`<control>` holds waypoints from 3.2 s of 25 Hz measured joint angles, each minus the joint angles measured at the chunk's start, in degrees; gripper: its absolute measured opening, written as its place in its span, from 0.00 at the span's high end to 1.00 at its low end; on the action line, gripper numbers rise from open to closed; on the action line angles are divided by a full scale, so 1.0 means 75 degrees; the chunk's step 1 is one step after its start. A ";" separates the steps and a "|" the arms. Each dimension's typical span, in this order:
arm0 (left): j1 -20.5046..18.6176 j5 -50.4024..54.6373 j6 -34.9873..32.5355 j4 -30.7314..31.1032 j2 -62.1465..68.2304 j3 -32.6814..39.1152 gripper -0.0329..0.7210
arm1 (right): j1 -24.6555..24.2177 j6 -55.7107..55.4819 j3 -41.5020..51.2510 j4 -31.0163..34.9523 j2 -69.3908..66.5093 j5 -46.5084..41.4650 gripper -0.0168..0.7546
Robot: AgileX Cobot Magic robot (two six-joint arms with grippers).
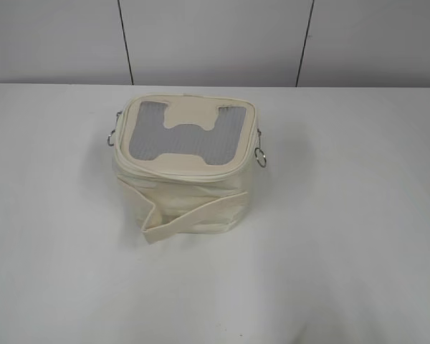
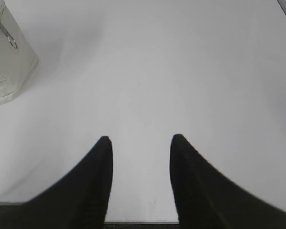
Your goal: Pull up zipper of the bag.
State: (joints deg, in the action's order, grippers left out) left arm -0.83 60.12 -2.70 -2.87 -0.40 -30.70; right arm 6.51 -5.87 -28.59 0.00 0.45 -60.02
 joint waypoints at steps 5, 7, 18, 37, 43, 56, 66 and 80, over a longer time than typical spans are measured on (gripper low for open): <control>0.0000 0.0000 0.0000 0.0000 0.0000 0.0000 0.64 | 0.0000 0.0000 0.0000 0.0000 0.0000 0.0000 0.55; 0.0000 0.0000 0.0000 0.0000 0.0000 0.0000 0.64 | 0.0000 0.0000 0.0000 0.0000 0.0000 0.0000 0.55; 0.0000 0.0000 0.0000 0.0000 0.0000 0.0000 0.64 | 0.0000 0.0000 0.0000 0.0000 0.0000 0.0000 0.60; 0.0000 0.0000 0.0007 -0.0297 0.0000 0.0000 0.64 | 0.0000 0.9192 -0.1731 0.7960 -0.7744 0.2793 0.61; 0.0124 0.0000 0.0000 -0.0373 0.0000 0.0000 0.64 | 0.0036 1.0488 -0.5055 0.8961 -1.1911 0.1571 0.61; 0.0124 0.0000 0.0000 -0.0366 0.0000 0.0000 0.64 | 0.2107 0.8811 -1.2468 0.7394 -1.8053 0.0151 0.48; 0.0124 0.0000 0.0000 -0.0338 0.0000 0.0000 0.64 | 0.2562 0.7767 -1.4205 0.6829 -1.9341 -0.0684 0.48; 0.0124 -0.2942 -0.3688 -0.3032 0.4329 -0.0458 0.57 | 0.2562 0.7421 -1.4235 0.6174 -1.9372 -0.1172 0.90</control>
State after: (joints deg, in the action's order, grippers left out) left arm 0.09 38.05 -30.36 -25.61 32.07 -34.14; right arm 25.72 49.79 -135.35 46.30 -144.84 -68.82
